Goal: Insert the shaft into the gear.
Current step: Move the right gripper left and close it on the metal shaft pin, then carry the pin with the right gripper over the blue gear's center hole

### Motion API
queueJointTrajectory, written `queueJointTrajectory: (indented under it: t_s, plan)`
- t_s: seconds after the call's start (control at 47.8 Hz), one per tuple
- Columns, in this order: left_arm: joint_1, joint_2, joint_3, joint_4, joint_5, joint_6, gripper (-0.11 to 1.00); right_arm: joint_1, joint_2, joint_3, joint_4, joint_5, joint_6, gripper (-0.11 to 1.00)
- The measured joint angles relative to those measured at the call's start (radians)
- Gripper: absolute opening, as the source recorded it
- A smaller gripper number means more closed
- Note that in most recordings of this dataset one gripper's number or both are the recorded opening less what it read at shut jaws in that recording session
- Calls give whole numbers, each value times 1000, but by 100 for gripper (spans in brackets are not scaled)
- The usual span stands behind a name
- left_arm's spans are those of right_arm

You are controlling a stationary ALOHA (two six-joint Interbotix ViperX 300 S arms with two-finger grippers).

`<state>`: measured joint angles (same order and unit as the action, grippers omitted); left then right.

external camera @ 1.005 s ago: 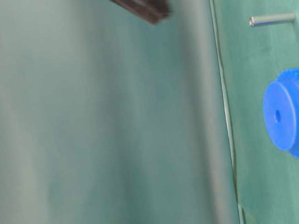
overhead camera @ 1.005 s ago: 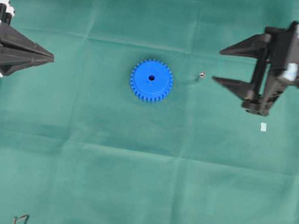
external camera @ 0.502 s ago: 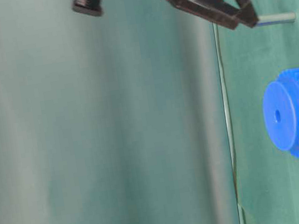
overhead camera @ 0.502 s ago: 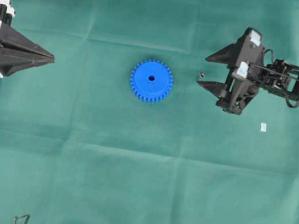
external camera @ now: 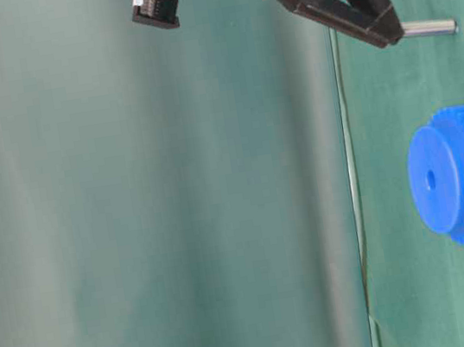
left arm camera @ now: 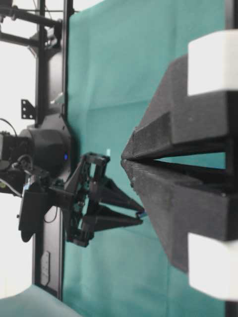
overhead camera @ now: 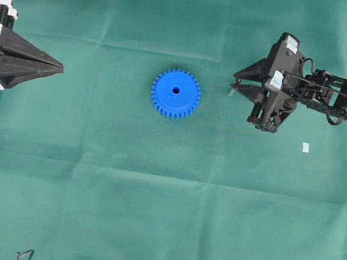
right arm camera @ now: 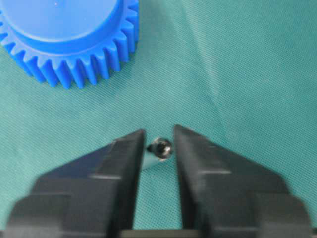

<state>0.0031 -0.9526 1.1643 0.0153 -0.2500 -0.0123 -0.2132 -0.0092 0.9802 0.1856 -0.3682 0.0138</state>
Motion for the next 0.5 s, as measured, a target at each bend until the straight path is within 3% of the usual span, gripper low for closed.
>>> queueJointTrajectory:
  t_s: [0.335,0.502]
  plan:
    - [11,-2,0,0,11,0,0,11,-2,-5,0,11,-2,18]
    - [12,-3,0,0,21,0,0,9,-51,-29,0,87,-12,17]
